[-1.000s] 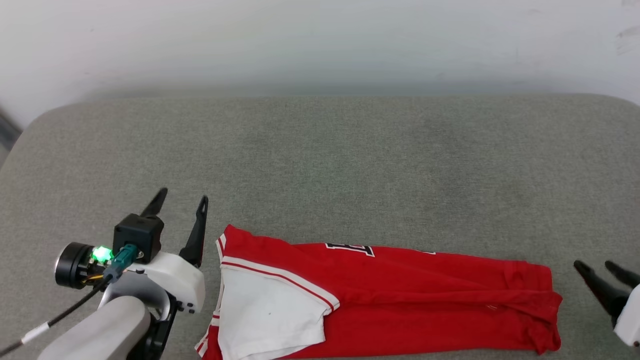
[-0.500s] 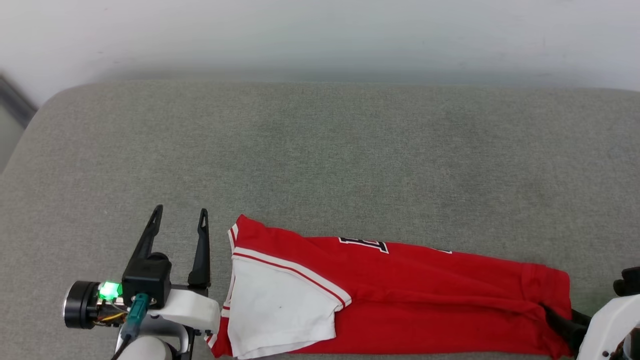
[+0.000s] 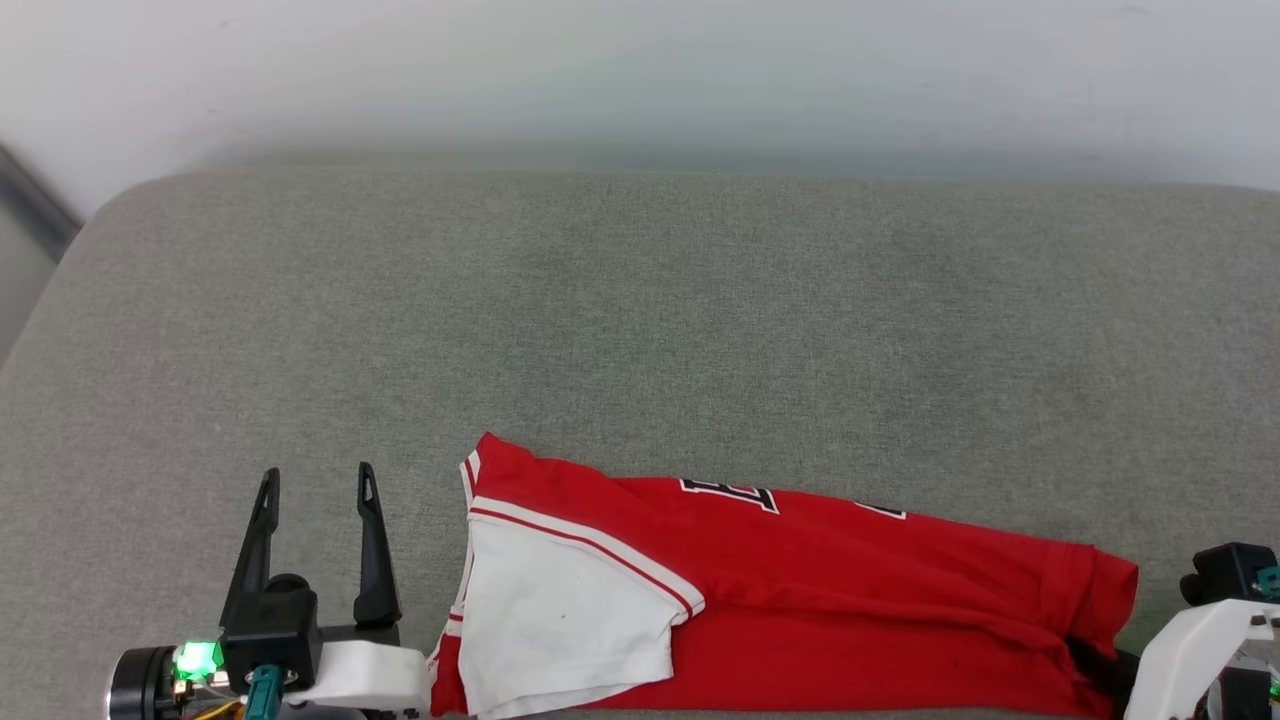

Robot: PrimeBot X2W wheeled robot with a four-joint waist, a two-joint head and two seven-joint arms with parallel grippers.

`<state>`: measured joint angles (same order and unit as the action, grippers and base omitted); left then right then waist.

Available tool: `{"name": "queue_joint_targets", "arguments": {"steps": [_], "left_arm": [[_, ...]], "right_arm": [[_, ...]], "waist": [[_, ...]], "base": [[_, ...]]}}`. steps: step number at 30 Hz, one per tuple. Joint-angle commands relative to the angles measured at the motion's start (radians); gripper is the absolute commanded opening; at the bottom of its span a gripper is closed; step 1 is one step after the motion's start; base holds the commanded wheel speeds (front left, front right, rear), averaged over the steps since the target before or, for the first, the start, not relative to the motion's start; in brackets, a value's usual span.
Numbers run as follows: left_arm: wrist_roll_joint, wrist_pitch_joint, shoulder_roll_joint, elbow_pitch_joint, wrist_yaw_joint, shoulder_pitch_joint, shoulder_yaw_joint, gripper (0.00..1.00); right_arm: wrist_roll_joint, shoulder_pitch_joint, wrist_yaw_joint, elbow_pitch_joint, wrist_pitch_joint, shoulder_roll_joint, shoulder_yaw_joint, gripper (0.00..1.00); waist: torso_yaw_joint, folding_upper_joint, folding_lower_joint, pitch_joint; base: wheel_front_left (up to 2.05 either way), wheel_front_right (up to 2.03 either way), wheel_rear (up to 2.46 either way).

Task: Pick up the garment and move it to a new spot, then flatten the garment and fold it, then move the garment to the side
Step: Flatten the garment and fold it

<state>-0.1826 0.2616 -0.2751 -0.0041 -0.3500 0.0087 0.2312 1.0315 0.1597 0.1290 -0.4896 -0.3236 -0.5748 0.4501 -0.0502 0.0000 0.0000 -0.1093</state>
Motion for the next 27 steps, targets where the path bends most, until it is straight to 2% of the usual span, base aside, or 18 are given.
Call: {"name": "queue_joint_targets", "arguments": {"steps": [1, 13, 20, 23, 27], "left_arm": [[0.006, 0.004, 0.003, -0.001, 0.003, 0.009, -0.005, 1.00], [0.110, 0.004, 0.067, 0.019, 0.110, 0.084, -0.077, 1.00], [0.132, 0.004, 0.088, 0.021, 0.145, 0.111, -0.097, 1.00], [0.137, 0.004, 0.097, 0.024, 0.160, 0.119, -0.101, 1.00], [0.144, 0.004, 0.108, 0.026, 0.174, 0.128, -0.108, 1.00]], "right_arm": [[0.005, -0.042, 0.003, -0.020, -0.028, 0.053, 0.055, 0.00], [0.015, 0.007, 0.001, -0.016, -0.012, -0.104, 0.015, 0.00], [-0.017, 0.028, 0.001, -0.106, -0.032, -0.210, -0.019, 0.00], [-0.013, 0.032, 0.001, -0.124, -0.072, -0.221, -0.023, 0.00], [0.028, 0.018, 0.001, -0.036, -0.142, -0.229, -0.009, 0.00]], "waist": [[0.001, 0.0000, 0.0000, 0.004], [0.011, 0.0000, 0.0000, 0.063], [0.015, 0.0000, 0.0000, 0.088], [0.018, 0.0000, 0.0000, 0.100], [0.023, 0.0000, 0.0000, 0.110]], "base": [[0.00, 0.00, 0.00], [0.00, 0.00, 0.00], [0.00, 0.00, 0.00], [0.00, 0.00, 0.00], [0.00, 0.00, 0.00]]}}
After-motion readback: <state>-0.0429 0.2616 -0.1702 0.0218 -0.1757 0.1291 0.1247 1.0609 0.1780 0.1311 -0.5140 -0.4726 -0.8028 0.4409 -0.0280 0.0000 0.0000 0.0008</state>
